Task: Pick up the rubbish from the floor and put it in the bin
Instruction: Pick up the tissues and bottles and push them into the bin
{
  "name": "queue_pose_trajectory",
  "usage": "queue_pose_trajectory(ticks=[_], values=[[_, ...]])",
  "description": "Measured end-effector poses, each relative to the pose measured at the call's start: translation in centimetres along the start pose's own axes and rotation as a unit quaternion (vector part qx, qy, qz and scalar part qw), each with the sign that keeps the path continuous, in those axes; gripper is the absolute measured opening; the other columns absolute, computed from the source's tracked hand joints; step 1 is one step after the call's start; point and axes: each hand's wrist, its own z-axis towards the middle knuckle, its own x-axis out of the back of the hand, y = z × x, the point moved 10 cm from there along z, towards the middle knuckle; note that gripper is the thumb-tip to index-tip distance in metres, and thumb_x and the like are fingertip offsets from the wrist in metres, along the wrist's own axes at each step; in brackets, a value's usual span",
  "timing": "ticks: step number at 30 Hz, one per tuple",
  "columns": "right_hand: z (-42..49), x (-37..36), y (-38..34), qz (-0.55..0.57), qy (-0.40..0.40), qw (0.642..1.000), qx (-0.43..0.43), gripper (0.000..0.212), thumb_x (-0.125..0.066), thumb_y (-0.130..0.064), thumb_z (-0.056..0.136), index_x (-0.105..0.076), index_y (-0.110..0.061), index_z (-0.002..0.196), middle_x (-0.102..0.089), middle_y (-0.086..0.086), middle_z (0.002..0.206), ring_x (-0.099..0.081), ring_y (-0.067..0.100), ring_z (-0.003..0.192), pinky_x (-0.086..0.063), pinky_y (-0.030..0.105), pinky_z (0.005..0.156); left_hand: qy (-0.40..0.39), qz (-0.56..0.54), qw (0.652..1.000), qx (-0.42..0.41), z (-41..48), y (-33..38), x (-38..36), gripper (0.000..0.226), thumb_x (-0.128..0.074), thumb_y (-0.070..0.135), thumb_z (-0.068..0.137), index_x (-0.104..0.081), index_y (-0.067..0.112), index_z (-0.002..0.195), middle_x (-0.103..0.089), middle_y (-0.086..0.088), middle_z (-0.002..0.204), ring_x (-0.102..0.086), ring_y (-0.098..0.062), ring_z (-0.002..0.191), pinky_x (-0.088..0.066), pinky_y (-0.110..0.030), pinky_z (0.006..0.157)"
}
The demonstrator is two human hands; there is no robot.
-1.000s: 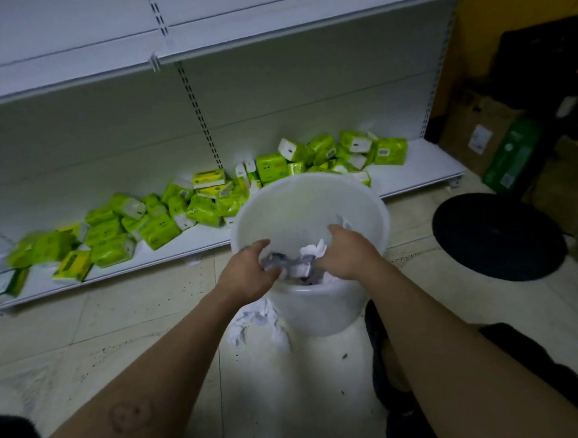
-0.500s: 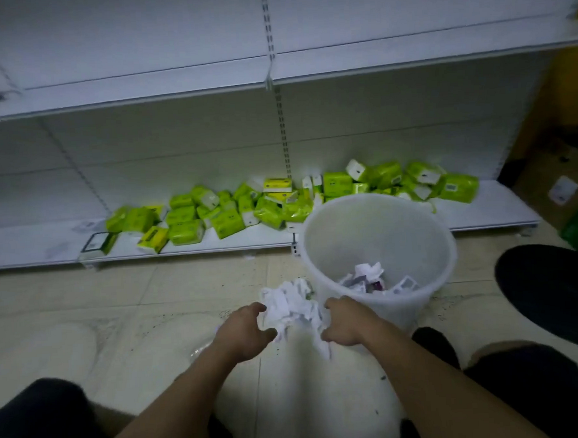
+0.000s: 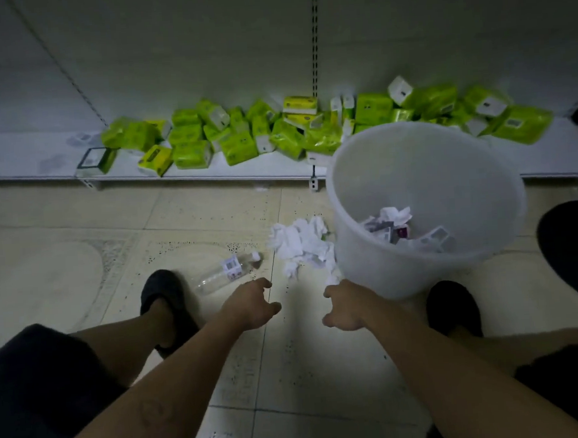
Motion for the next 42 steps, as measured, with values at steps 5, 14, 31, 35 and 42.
queue_pose_trajectory(ticks=[5, 14, 31, 35, 42], values=[[3.4, -2.8, 6.2, 0.093, -0.014, 0.993, -0.078, 0.055, -0.055, -0.034, 0.088, -0.043, -0.008, 0.135, -0.043, 0.014, 0.143, -0.046, 0.031, 0.127, -0.039, 0.034, 0.1, -0.041, 0.002, 0.999, -0.004, 5.2, -0.1, -3.1, 0.058, -0.062, 0.038, 0.087, -0.046, 0.02, 0.139, -0.054, -0.009, 0.136, -0.052, -0.025, 0.124, -0.042, -0.031, 0.099], [14.8, -8.4, 7.8, 0.109, -0.033, 0.988, -0.1, 0.056, -0.053, -0.033, 0.089, -0.038, -0.015, 0.14, -0.025, 0.015, 0.151, -0.032, 0.035, 0.134, -0.034, 0.037, 0.106, -0.084, -0.002, 0.996, 0.006, 16.7, -2.4, -9.7, 0.054, -0.06, 0.036, 0.087, -0.045, 0.025, 0.139, -0.029, -0.014, 0.151, -0.043, -0.032, 0.131, -0.04, -0.041, 0.107], [17.3, -15.0, 7.9, 0.182, 0.002, 0.968, -0.171, 0.027, -0.053, -0.018, 0.092, -0.065, -0.014, 0.116, -0.059, 0.012, 0.129, -0.055, 0.028, 0.118, -0.045, 0.031, 0.099, -0.075, -0.022, 0.997, 0.018, 20.3, -7.2, -16.6, 0.015, -0.064, 0.016, 0.085, -0.071, 0.013, 0.098, -0.07, -0.008, 0.103, -0.065, -0.022, 0.088, -0.05, -0.032, 0.078], [14.6, -12.4, 6.4, 0.226, 0.031, 0.963, -0.146, 0.028, -0.054, -0.008, 0.089, -0.064, -0.011, 0.115, -0.06, 0.012, 0.128, -0.055, 0.029, 0.117, -0.045, 0.033, 0.1, -0.07, -0.103, 0.992, 0.01, 16.7, -6.6, -12.3, 0.036, -0.068, 0.031, 0.083, -0.061, 0.013, 0.114, -0.065, -0.01, 0.102, -0.062, -0.024, 0.083, -0.054, -0.033, 0.073], [8.2, -2.6, 3.3, 0.282, 0.155, 0.944, -0.073, 0.016, -0.066, -0.02, 0.084, -0.068, -0.006, 0.092, -0.068, 0.012, 0.092, -0.06, 0.019, 0.08, -0.038, 0.022, 0.064, -0.021, -0.116, 0.993, -0.02, 11.0, -1.9, -2.1, 0.035, -0.066, 0.043, 0.084, -0.07, 0.012, 0.066, -0.071, -0.007, 0.068, -0.066, -0.022, 0.065, -0.05, -0.025, 0.064]])
